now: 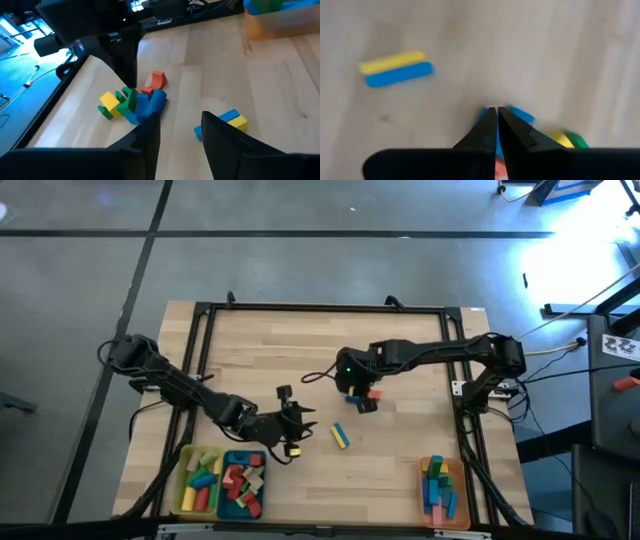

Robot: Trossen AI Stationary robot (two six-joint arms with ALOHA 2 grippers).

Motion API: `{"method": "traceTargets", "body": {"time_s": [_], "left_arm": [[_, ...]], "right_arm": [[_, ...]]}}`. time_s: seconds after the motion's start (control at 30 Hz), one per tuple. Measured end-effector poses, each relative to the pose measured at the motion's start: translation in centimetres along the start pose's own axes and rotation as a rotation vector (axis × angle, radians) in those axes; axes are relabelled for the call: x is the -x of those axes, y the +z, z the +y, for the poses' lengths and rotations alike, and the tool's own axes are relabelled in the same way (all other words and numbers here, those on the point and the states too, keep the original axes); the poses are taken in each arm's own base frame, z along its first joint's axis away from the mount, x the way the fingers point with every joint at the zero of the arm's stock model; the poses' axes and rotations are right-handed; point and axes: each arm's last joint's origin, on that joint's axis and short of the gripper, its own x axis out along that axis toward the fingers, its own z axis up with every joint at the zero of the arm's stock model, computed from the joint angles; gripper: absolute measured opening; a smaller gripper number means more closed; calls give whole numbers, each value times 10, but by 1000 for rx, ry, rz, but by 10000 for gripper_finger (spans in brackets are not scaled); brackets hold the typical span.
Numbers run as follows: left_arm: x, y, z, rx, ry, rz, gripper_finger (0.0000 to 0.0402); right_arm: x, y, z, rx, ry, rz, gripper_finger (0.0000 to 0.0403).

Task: Sort blocks by size
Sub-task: Put the green arch block into the blue bin

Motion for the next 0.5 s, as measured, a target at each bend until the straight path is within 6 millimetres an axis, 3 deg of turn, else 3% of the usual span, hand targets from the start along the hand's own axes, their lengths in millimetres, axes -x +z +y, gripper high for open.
{"method": "traceTargets", "body": {"time_s": [0.3, 0.5], "left_arm": [[-4, -4, 4, 41, 18, 39, 122], [-10, -5, 13, 38, 48, 54, 122]], "right_arm": [[1, -13, 0, -53, -61, 149, 16], [-10, -15, -3, -125, -64, 194, 74]]}}
